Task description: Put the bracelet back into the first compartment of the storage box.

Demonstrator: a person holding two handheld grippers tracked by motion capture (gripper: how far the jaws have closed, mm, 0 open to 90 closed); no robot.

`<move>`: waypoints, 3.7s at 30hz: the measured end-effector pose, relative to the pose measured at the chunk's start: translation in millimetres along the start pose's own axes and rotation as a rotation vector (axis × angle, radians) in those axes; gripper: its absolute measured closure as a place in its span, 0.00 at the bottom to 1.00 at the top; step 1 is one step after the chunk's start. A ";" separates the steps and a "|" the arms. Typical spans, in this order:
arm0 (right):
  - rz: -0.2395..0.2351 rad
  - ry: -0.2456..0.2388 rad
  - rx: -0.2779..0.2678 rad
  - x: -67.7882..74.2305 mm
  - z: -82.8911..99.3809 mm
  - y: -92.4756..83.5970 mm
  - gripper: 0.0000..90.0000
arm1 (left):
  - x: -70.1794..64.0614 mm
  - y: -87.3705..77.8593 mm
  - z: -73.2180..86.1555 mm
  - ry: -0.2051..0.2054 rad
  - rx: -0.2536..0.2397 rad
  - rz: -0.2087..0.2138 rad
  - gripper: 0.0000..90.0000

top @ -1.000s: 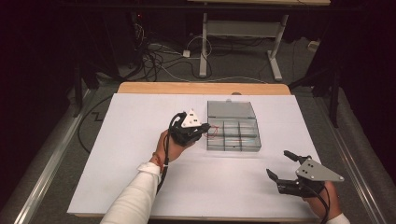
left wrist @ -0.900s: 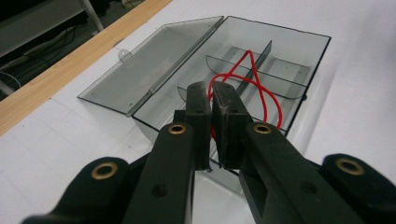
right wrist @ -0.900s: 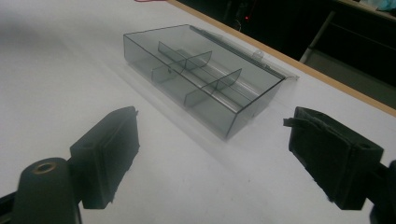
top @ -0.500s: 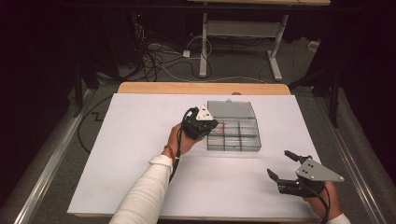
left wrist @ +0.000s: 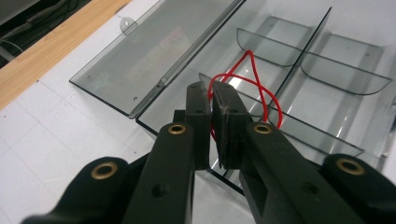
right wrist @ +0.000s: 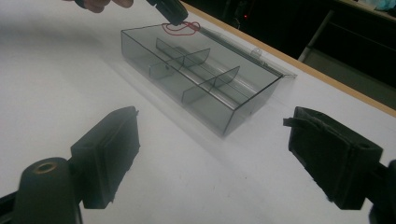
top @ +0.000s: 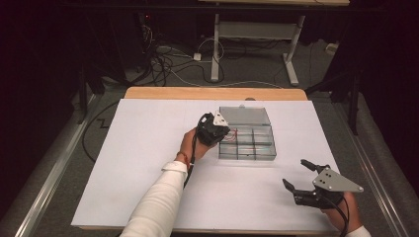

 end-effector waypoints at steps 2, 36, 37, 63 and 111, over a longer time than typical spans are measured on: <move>0.000 -0.001 0.002 0.0 0.2 0.4 0.20 | 1.4 1.6 1.1 0.001 0.007 -0.009 0.93; -0.003 -0.015 0.010 2.6 0.5 1.7 0.20 | 1.2 -11.9 -4.8 0.024 -0.045 -0.058 0.92; -0.004 -0.014 0.010 2.6 0.5 1.7 0.20 | 1.1 -12.6 -5.4 0.030 -0.046 -0.062 0.92; -0.007 -0.031 0.021 5.7 0.8 3.2 0.20 | -3.4 -37.1 -11.4 0.076 -0.096 -0.059 0.61; -0.032 -0.044 0.043 12.4 2.6 7.9 0.20 | -44.1 -109.3 17.9 0.260 -0.217 -0.130 0.24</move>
Point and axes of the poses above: each handheld gripper's, and its own axes: y roughly forward along the jaws, z roughly out of its underside, x roughly to its left, the point moved 4 cm from there along y, roughly forward along the jaws, and after that the axes turned 2 degrees about -y, right-handed, at the moved point
